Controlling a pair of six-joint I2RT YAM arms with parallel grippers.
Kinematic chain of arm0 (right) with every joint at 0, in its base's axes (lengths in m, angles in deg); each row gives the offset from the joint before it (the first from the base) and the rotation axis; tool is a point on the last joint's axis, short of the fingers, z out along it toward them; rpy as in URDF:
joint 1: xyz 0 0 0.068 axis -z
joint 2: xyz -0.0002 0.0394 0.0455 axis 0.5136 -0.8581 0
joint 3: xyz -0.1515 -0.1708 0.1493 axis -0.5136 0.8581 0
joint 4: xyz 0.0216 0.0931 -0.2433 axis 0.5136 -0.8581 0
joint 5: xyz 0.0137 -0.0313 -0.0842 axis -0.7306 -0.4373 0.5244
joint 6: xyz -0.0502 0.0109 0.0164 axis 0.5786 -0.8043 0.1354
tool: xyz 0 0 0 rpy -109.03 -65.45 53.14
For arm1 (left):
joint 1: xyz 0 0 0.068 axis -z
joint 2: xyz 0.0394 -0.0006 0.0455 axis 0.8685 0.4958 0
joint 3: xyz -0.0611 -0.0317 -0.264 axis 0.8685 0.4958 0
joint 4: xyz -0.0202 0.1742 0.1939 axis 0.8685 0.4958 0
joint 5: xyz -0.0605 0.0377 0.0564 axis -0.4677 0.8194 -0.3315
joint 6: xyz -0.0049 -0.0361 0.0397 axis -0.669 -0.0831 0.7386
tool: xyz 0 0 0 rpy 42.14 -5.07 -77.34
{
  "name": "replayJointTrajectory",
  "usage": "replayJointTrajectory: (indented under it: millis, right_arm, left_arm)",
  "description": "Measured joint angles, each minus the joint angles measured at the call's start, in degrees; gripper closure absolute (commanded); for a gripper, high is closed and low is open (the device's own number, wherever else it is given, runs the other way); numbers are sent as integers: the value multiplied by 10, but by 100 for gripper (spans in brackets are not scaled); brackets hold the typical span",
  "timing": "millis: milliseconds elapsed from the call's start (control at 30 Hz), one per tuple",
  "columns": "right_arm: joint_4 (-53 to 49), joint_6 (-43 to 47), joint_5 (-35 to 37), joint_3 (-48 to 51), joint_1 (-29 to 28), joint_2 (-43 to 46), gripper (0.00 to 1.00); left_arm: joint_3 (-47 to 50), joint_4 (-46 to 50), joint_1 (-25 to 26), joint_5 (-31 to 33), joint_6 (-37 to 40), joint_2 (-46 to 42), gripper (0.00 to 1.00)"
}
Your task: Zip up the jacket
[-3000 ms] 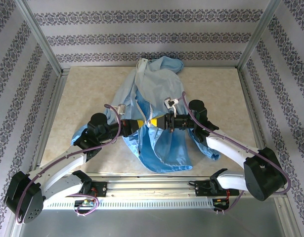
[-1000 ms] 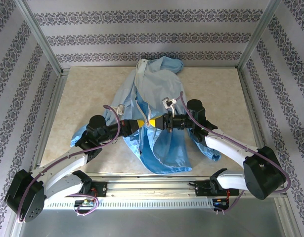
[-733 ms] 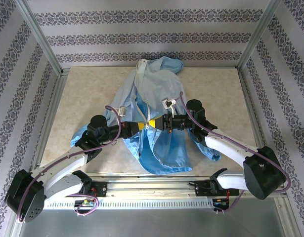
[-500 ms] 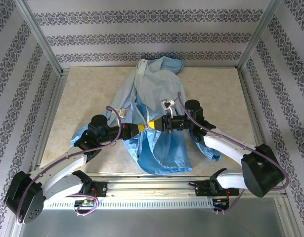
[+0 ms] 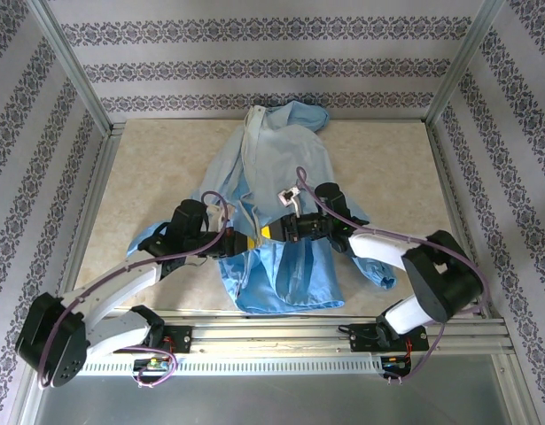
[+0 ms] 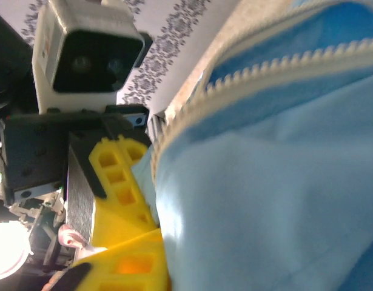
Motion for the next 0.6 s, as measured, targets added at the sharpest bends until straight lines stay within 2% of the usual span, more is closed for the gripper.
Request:
replayJointTrajectory:
  millis: [133, 233, 400, 600]
  right_arm:
    - [-1, 2, 12, 0, 0, -20, 55]
    - [-6, 16, 22, 0, 1, -13, 47]
    - [-53, 52, 42, 0, 16, 37, 39]
    - [-215, 160, 116, -24, 10, 140, 37]
  left_arm:
    - [7, 39, -1, -12, -12, 17, 100]
    - [7, 56, -1, -15, -19, 15, 100]
    - [-4, 105, -1, -16, -24, 15, 100]
    - [-48, 174, -1, -16, -18, 5, 100]
